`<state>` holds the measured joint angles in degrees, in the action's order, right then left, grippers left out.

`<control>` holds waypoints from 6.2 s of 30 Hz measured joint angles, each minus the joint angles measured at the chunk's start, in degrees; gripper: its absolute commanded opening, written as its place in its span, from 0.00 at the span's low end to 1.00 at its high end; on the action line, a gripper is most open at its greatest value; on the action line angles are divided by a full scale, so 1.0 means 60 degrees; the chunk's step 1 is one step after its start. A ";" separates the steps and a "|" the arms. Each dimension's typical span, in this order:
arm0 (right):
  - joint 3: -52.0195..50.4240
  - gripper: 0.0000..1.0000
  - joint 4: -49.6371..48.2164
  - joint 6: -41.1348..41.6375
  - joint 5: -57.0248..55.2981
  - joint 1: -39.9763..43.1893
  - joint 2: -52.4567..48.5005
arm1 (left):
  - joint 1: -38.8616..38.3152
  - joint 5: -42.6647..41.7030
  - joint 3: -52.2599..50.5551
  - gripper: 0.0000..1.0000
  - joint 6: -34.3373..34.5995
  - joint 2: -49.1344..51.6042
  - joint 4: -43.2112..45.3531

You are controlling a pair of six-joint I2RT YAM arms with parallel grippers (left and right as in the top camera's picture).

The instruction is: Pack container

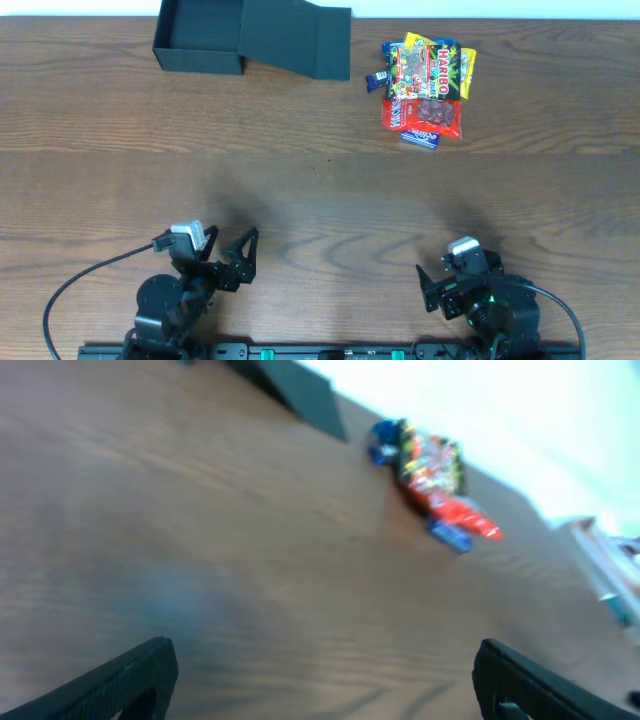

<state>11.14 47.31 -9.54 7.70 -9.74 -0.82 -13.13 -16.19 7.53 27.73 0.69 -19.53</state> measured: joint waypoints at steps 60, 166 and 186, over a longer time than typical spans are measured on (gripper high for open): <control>-0.0018 0.99 -0.0004 -0.0004 0.0029 0.0025 0.0033 | 0.2976 -0.0040 2.1464 1.00 0.4189 2.4513 -0.3439; -0.0018 0.99 -0.0004 -0.0004 0.0033 0.0025 0.0033 | 0.0845 0.0175 1.8025 0.06 1.4706 2.0786 -0.9060; -0.0018 0.99 -0.0007 -0.0004 0.0033 0.0025 0.0033 | 0.0674 -0.0535 1.7551 0.63 1.4032 2.0786 -0.8757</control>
<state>11.03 47.27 -9.56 7.90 -9.58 -0.62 -9.08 -19.40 112.84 111.92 125.40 -72.07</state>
